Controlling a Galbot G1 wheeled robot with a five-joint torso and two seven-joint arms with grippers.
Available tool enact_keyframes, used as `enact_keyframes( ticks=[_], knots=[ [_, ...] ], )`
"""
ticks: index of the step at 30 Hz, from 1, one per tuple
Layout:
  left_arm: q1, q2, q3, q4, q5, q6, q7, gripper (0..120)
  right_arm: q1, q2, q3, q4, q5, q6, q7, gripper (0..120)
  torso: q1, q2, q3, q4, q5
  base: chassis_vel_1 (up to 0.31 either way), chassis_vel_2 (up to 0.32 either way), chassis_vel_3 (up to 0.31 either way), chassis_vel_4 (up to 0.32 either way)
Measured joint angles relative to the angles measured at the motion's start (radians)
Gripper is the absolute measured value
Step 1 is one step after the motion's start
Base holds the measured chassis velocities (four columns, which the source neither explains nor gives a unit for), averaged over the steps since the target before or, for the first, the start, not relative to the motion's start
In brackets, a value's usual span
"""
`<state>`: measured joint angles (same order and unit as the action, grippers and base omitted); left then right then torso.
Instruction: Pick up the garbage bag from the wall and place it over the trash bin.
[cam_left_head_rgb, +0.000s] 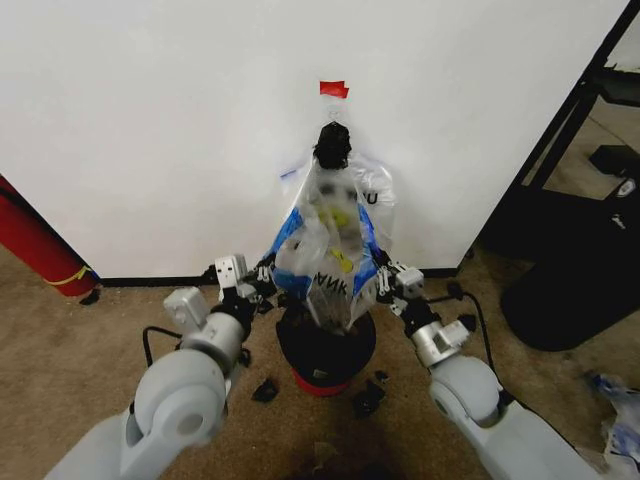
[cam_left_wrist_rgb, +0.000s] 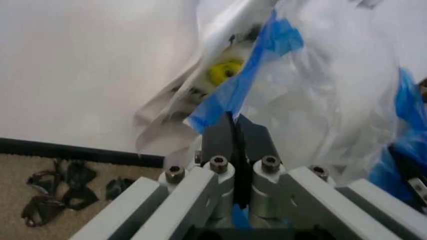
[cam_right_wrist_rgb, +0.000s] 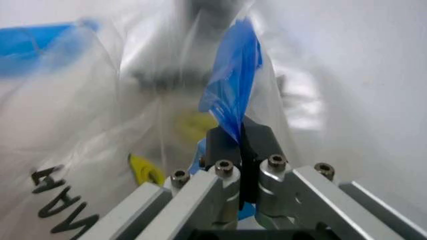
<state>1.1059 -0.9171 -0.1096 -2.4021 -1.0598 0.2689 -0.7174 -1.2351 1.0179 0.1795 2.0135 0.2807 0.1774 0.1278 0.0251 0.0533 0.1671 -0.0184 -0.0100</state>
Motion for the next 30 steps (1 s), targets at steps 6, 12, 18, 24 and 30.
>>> enact_keyframes(
  ticks=[6, 12, 18, 24, 30],
  knots=[
    [0.027, 0.021, -0.016, -0.040, -0.001, 0.001, 0.000, 0, -0.096, -0.005, 0.074, 0.056, -0.003, 0.013, -0.017, 0, 0.000, 0.000, 0.000, 0.0001, 0.0000, 0.000, 0.000, 0.000, 0.000],
    [0.054, 0.051, -0.062, -0.101, 0.001, 0.008, 0.009, 0, -0.147, -0.021, 0.140, 0.181, 0.021, 0.011, 0.000, 0, 0.000, 0.000, 0.000, 0.0004, -0.0001, 0.000, 0.000, 0.000, 0.000],
    [0.089, 0.090, -0.183, -0.102, -0.012, 0.033, 0.024, 0, -0.186, -0.014, 0.157, 0.331, 0.073, -0.022, 0.031, 0, 0.000, 0.000, 0.000, 0.0003, -0.0001, 0.000, 0.000, 0.000, 0.000],
    [0.121, 0.147, -0.292, -0.102, -0.033, 0.069, 0.044, 0, -0.218, -0.034, 0.179, 0.424, 0.132, -0.058, 0.042, 0, 0.000, 0.000, 0.000, 0.0012, -0.0002, 0.000, 0.000, 0.000, 0.000],
    [0.070, 0.239, -0.333, -0.101, -0.065, 0.065, 0.088, 0, -0.254, -0.074, 0.296, 0.494, 0.244, -0.107, 0.049, 0, 0.000, 0.000, 0.000, -0.0002, 0.0000, 0.000, 0.000, 0.000, 0.000]
  ],
)
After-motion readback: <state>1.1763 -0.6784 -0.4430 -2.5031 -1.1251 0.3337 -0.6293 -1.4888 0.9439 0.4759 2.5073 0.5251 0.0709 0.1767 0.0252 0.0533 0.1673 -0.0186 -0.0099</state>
